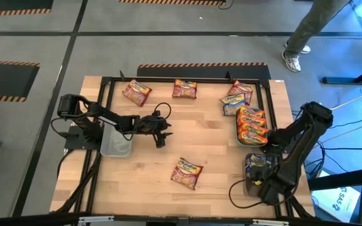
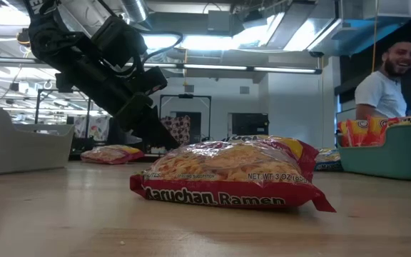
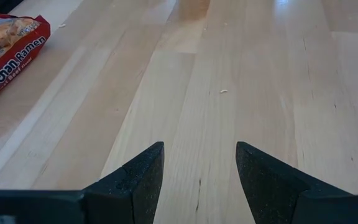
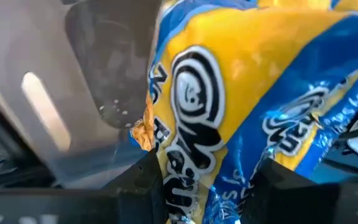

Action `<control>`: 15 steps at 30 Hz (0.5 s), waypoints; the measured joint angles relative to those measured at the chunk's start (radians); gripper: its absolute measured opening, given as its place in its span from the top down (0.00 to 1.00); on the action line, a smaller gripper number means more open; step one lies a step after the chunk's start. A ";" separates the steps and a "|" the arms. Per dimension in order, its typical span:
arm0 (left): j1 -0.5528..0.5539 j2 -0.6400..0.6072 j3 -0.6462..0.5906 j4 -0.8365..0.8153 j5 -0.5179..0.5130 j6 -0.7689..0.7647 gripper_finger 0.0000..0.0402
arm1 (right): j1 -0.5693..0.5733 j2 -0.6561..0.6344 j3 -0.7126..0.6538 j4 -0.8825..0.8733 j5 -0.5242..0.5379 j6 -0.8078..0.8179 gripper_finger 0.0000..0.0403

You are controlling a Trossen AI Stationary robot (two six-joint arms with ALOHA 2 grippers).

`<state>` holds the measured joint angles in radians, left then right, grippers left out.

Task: Sort Maruchan noodles
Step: Put the blue noodle pack into the black bin

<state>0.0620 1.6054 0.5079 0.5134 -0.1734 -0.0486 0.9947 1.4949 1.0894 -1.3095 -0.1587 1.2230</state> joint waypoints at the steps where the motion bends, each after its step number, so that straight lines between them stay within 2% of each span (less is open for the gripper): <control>1: 0.000 0.000 0.000 -0.002 0.000 0.000 0.52 | 0.000 0.005 -0.008 0.002 0.006 -0.001 0.68; 8: 0.000 0.000 0.000 -0.005 0.001 0.000 0.52 | 0.000 0.023 -0.062 0.003 0.009 -0.001 0.67; 15: 0.000 0.000 0.000 -0.005 0.032 0.007 0.52 | 0.000 0.023 -0.064 -0.028 0.010 -0.001 0.50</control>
<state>0.0620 1.6054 0.5079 0.5087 -0.1411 -0.0415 0.9947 1.5177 1.0249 -1.3377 -0.1490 1.2217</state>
